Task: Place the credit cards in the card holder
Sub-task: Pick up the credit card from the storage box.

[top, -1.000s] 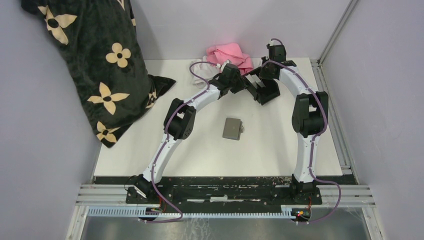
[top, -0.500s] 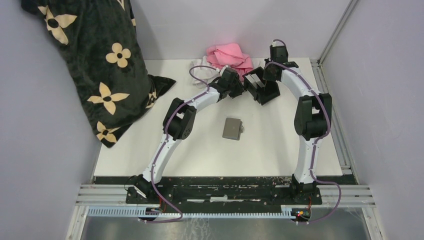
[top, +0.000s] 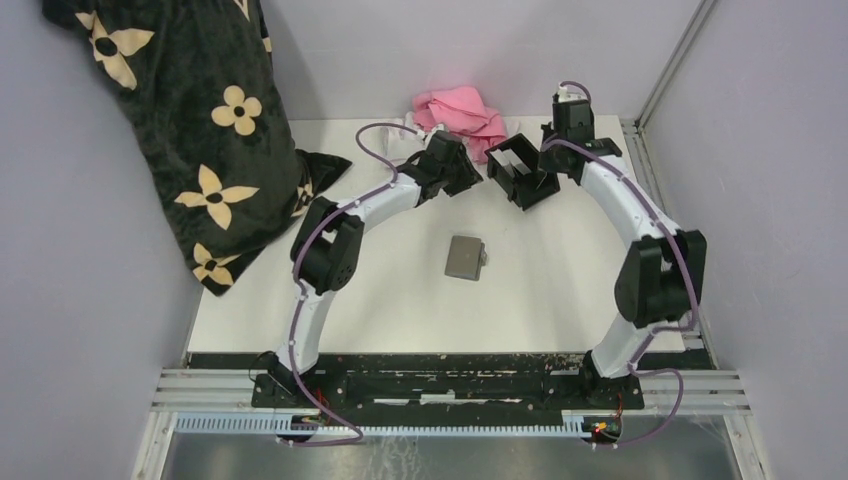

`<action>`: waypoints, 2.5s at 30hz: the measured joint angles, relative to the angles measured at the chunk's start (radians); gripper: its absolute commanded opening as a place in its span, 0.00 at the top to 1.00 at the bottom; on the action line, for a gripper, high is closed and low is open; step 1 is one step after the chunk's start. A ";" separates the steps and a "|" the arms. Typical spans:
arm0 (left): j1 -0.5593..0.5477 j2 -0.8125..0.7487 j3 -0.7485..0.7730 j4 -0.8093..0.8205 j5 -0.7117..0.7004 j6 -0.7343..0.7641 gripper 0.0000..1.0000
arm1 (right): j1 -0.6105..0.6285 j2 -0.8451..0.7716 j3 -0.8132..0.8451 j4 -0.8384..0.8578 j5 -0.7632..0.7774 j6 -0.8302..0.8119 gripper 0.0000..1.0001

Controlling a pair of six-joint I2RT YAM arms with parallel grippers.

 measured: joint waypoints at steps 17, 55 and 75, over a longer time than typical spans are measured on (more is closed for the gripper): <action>-0.031 -0.514 -0.663 0.251 0.165 0.103 0.50 | 0.063 -0.729 -0.566 -0.014 -0.297 0.177 0.99; -0.007 -0.501 -0.655 0.186 0.881 0.528 0.46 | 0.084 -0.863 -1.019 0.425 -0.805 0.509 0.99; 0.017 -0.438 -0.599 0.082 1.010 0.595 0.86 | 0.076 -0.728 -1.028 0.541 -0.864 0.535 0.99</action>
